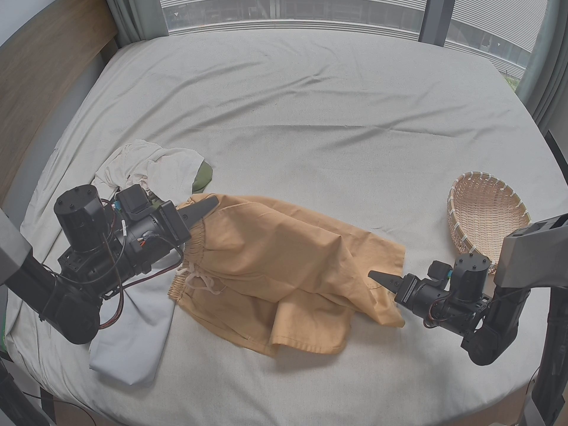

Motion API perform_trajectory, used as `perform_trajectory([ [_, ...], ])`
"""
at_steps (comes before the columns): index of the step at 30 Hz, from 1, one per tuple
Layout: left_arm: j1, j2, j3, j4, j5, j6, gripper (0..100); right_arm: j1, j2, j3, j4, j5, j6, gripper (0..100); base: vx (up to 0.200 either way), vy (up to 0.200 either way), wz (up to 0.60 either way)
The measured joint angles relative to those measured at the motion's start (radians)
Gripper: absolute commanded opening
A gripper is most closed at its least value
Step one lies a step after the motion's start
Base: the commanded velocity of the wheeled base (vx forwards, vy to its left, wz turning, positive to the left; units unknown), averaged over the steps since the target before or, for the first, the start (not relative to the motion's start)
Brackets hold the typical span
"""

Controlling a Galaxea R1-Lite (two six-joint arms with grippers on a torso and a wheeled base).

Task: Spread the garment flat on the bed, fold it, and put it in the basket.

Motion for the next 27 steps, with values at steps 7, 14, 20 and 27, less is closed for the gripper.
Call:
perform_trajectory([
  [7, -0.001, 0.0, 0.0, 0.0, 0.0, 0.0, 0, -0.02, -0.015, 0.023, 0.0, 0.001, 0.0, 0, 0.0, 0.0, 0.0],
  [14, -0.001, 0.0, 0.001, 0.0, 0.0, 0.0, 0, -0.039, -0.051, 0.051, 0.001, 0.005, -0.003, 0, 0.0, 0.0, 0.0],
  [20, -0.001, 0.0, 0.002, 0.0, 0.001, 0.0, 0, -0.037, -0.056, 0.058, 0.001, 0.024, -0.004, 100, 0.0, 0.0, 0.0],
  [27, -0.001, 0.0, 0.002, 0.0, 0.001, 0.0, 0, -0.026, -0.033, 0.042, 0.0, 0.052, -0.003, 100, 0.0, 0.0, 0.0],
])
